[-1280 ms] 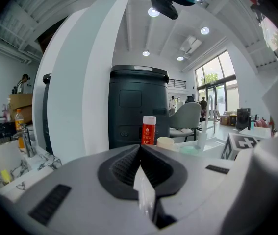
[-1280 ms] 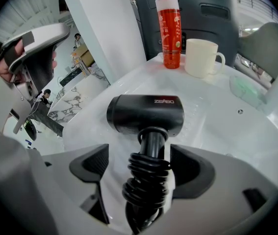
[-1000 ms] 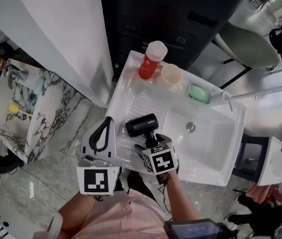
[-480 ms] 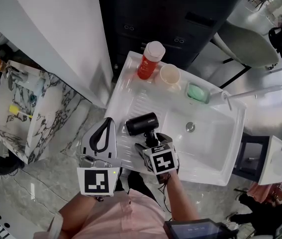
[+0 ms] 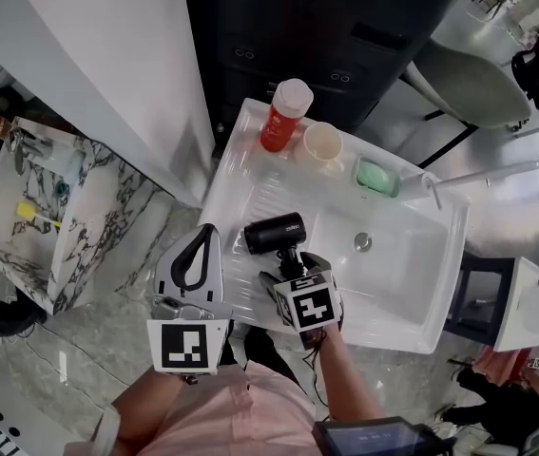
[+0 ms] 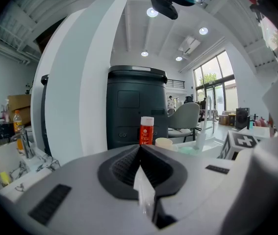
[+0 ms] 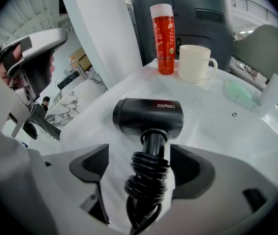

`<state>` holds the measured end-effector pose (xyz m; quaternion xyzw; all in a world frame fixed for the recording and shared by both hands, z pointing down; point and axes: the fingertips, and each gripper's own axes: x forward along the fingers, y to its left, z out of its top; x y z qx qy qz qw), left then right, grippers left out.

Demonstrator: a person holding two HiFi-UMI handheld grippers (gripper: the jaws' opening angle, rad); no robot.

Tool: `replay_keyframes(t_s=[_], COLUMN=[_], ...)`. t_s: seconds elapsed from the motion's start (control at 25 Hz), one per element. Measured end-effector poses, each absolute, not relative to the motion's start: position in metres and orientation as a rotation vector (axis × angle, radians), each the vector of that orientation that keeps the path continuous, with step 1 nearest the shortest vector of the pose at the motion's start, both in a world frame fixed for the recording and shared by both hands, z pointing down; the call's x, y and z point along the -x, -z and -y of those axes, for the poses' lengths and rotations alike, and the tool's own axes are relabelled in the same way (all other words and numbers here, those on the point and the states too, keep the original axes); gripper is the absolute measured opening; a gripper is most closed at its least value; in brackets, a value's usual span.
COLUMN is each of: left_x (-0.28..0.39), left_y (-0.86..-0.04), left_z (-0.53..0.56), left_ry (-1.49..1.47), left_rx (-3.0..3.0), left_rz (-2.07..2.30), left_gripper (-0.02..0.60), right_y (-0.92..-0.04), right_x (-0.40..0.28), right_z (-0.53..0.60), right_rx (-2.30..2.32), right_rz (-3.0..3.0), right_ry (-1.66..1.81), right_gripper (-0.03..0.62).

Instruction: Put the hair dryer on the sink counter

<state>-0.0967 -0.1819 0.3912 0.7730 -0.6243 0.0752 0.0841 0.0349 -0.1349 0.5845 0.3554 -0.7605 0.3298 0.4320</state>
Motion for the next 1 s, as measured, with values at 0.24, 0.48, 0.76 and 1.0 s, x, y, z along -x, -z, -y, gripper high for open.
replay_keyframes(t_s=[0.24, 0.48, 0.76, 1.0], left_x=[0.097, 0.097, 0.096, 0.092], left_y=[-0.392, -0.392, -0.391, -0.389], left_z=[0.182, 0.184, 0.185, 0.184], left_ry=[-0.228, -0.231, -0.222, -0.223], left_rx=[-2.305, -2.307, -2.31, -2.315], left_rz=[1.86, 1.861, 1.862, 1.859], left_gripper=[0.009, 0.009, 0.009, 0.009], right_y=[-0.585, -0.582, -0.577, -0.568], right_x=[-0.034, -0.033, -0.03, -0.033], right_z=[0.134, 0.136, 0.135, 0.138], right_rx=[-0.883, -0.881, -0.88, -0.899], right_rz=[1.895, 1.903, 1.916, 1.934], right_ry=[-0.824, -0.827, -0.822, -0.813], right_gripper=[0.399, 0.399, 0.399, 0.399])
